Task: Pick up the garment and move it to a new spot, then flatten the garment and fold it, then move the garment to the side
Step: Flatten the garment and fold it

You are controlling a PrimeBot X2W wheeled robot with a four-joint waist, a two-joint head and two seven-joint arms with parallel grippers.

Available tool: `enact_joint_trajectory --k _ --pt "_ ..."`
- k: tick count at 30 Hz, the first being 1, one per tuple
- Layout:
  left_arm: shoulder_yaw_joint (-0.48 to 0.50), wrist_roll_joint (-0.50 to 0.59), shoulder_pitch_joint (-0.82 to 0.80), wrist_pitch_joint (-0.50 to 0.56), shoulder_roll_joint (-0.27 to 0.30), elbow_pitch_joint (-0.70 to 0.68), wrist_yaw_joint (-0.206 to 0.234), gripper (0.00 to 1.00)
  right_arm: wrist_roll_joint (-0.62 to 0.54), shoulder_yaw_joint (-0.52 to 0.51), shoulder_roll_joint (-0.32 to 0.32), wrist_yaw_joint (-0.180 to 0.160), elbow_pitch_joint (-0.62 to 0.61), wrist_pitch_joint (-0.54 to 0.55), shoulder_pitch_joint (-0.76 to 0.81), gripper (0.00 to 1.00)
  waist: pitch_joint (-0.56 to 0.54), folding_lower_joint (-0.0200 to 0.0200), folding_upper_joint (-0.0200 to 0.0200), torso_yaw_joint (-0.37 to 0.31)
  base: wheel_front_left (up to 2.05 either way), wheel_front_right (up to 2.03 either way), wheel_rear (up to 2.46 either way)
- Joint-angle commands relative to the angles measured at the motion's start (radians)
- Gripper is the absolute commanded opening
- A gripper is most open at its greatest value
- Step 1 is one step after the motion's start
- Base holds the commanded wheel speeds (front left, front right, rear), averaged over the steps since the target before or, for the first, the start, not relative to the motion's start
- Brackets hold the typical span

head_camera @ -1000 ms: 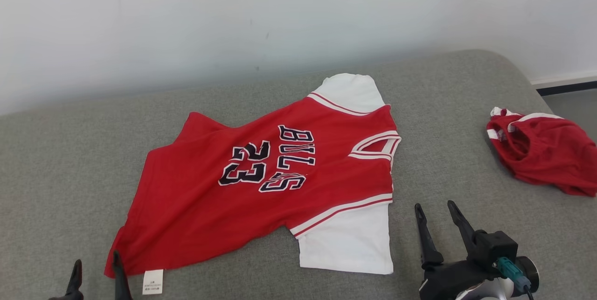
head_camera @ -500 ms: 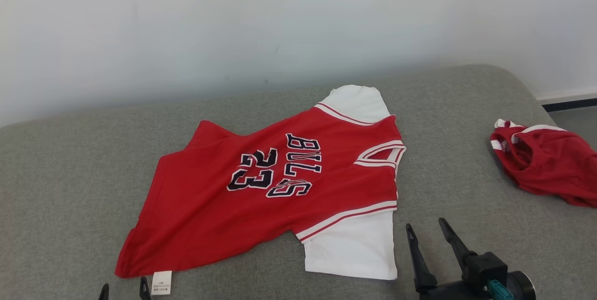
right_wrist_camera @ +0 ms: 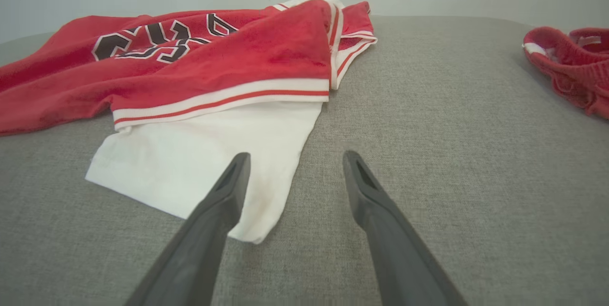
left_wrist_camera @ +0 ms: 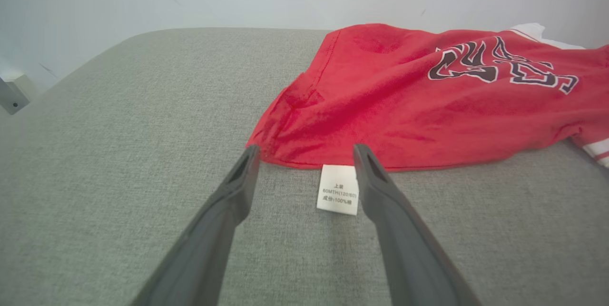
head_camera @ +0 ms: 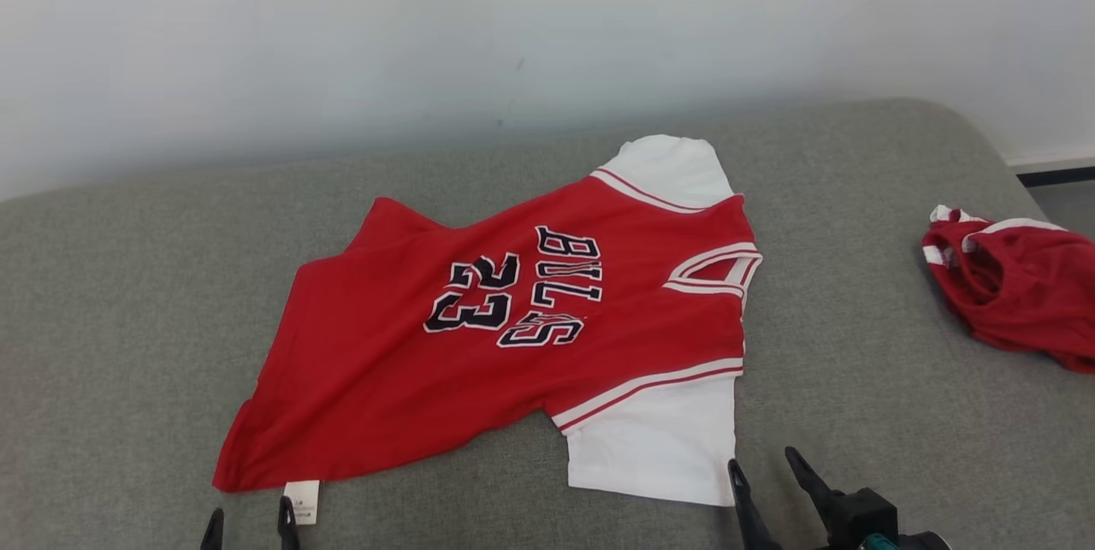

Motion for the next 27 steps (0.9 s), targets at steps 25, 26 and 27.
enact_joint_trajectory --k 25,26,27 --pt "0.009 -0.071 -0.062 -0.003 0.0 0.056 0.006 1.0 -0.044 -0.13 0.0 -0.003 0.157 -0.002 -0.062 0.0 0.068 0.0 0.0 -0.045 0.0 0.0 0.0" --pt "0.007 -0.073 -0.065 -0.003 -0.001 0.067 0.005 1.0 -0.046 -0.13 0.0 -0.003 0.155 -0.002 -0.061 0.0 0.069 0.0 0.0 -0.048 0.0 0.0 0.0" --pt "0.011 -0.081 -0.065 -0.003 0.0 0.078 0.008 1.0 -0.047 -0.133 0.0 -0.003 0.155 -0.002 -0.062 0.0 0.072 0.0 0.0 -0.051 0.0 0.0 0.0"
